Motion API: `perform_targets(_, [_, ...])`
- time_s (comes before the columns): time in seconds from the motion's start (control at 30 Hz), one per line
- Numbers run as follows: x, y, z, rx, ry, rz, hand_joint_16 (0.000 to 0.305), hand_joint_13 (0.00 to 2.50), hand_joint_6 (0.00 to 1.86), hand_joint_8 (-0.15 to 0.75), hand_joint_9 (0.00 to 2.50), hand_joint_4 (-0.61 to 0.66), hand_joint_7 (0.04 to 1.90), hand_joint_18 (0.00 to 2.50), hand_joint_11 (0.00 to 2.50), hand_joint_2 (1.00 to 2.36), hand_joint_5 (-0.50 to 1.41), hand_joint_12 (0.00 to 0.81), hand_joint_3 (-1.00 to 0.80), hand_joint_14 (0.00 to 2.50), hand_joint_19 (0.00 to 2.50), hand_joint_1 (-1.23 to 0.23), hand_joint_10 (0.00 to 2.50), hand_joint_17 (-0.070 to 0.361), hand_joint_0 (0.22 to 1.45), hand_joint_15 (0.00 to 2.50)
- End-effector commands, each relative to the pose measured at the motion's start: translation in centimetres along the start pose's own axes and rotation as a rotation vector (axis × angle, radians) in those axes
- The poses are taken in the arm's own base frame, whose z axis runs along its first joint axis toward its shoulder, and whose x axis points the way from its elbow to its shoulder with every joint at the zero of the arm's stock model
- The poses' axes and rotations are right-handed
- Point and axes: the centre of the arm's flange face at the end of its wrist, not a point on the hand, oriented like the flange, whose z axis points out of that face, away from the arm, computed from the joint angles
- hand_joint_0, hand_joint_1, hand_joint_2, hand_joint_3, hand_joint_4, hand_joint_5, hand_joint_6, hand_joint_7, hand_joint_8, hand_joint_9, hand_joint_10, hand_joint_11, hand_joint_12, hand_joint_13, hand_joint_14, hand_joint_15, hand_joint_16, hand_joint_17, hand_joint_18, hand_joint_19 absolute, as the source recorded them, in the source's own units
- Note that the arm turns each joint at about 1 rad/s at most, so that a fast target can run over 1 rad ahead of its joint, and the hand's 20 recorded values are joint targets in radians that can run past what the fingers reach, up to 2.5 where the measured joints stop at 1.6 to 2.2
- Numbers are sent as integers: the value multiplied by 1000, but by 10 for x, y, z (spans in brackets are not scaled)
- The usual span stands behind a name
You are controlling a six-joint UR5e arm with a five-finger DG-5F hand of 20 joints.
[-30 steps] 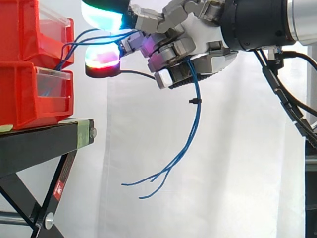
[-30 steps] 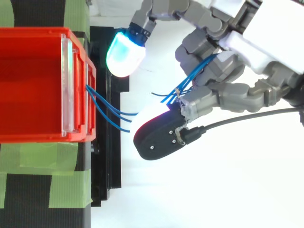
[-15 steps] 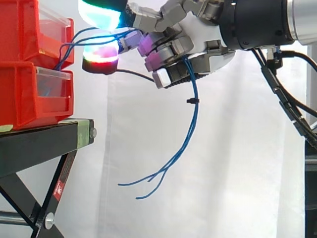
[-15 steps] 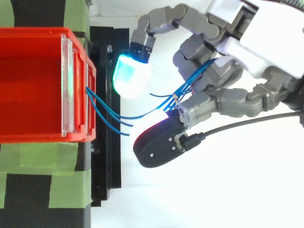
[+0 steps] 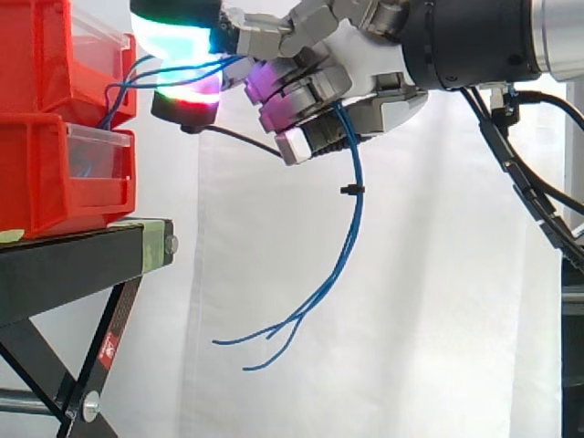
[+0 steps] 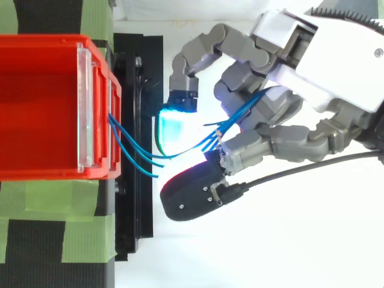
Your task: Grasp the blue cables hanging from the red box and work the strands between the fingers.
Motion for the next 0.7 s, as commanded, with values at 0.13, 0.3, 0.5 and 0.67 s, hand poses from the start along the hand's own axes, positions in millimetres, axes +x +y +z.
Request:
perform_targets(0.13, [6, 3, -2, -12, 24, -16, 232, 1855, 1253, 499, 1727, 258, 898, 2458, 2500, 1011, -194, 588, -687, 2500, 721, -685, 2500, 174, 973, 1564])
perform_targets(0.3, [8, 4, -3, -13, 25, -15, 232, 1855, 1255, 499, 1727, 259, 898, 2458, 2500, 1012, -177, 588, -637, 2500, 721, -655, 2500, 174, 977, 1564])
perform_targets(0.5, [8, 4, -3, -11, 22, -14, 232, 1855, 1152, 499, 1727, 281, 883, 2458, 2500, 1016, -127, 588, -362, 2500, 721, -586, 2500, 174, 1078, 1564])
perform_targets(0.67, [8, 5, -2, -21, 18, 7, 232, 1855, 235, 499, 1727, 291, 1284, 2458, 2500, 1006, 280, 588, 80, 2500, 721, -543, 2500, 174, 1114, 1564])
